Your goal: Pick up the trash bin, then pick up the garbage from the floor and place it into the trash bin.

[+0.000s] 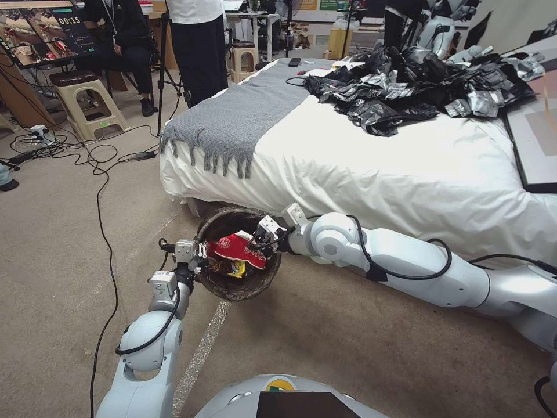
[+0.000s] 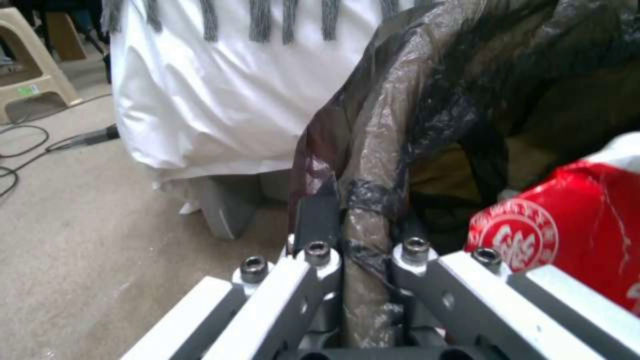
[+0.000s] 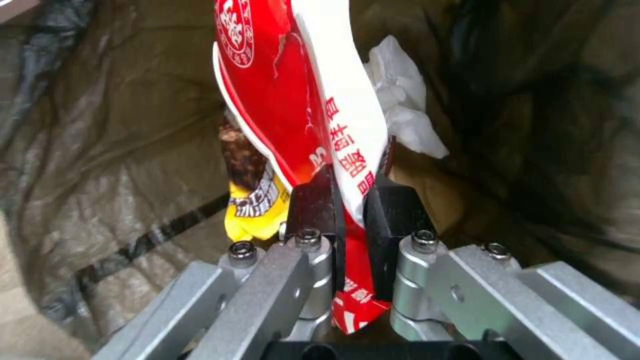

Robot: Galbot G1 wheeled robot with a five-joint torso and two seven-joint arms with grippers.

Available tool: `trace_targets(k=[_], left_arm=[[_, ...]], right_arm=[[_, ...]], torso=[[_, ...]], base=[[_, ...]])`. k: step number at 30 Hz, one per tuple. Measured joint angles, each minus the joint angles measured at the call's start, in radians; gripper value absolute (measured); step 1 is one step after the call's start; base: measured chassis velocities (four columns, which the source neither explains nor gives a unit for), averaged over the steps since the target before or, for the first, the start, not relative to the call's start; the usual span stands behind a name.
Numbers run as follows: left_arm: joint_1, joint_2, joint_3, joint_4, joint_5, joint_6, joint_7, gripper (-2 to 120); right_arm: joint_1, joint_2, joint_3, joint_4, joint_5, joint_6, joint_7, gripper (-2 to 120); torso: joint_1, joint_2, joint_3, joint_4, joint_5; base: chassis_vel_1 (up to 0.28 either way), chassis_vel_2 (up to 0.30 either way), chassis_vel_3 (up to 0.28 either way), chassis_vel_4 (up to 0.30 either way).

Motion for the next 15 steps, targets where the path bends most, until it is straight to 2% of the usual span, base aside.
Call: trace_targets(k=[2, 4, 6, 9, 13, 15], left_arm=[[0.0, 0.0, 0.0, 0.0, 0.0, 0.0, 0.0, 2], [-0.001, 0.0, 0.0, 0.0, 0.0, 0.0, 0.0, 2], [-0.002, 0.0, 0.0, 0.001, -0.001, 0.0, 0.0, 2], [-0.004, 0.0, 0.0, 0.006, -0.001, -0.001, 0.0, 2], [-0.005, -0.001, 0.0, 0.008, -0.001, -0.001, 0.0, 2], [-0.007, -0.001, 0.002, 0.011, -0.001, -0.001, 0.0, 2]], right_arm=[[0.0, 0.0, 0.0, 0.0, 0.0, 0.0, 0.001, 8], [0.002, 0.0, 0.0, 0.001, -0.001, 0.0, 0.006, 18], [0.002, -0.001, 0.001, 0.002, -0.001, 0.0, 0.009, 21], [0.002, -0.002, 0.012, 0.01, 0.003, 0.0, 0.025, 39], [0.001, -0.002, 0.018, 0.014, 0.005, 0.0, 0.026, 43], [-0.001, -0.004, 0.028, 0.022, 0.007, 0.0, 0.029, 59]], torso=[[0.0, 0.0, 0.0, 0.0, 0.0], [0.0, 0.0, 0.0, 0.0, 0.0], [0.0, 0.0, 0.0, -0.0001, -0.0001], [0.0, 0.0, 0.0, -0.0002, 0.0], [0.0, 0.0, 0.0, -0.0002, -0.0001], [0.0, 0.0, 0.0, -0.0001, 0.0]], base=[[0.0, 0.0, 0.0, 0.0], [0.0, 0.0, 0.0, 0.0], [0.0, 0.0, 0.0, 0.0], [0.0, 0.0, 0.0, 0.0], [0.0, 0.0, 0.0, 0.0], [0.0, 0.0, 0.0, 0.0]])
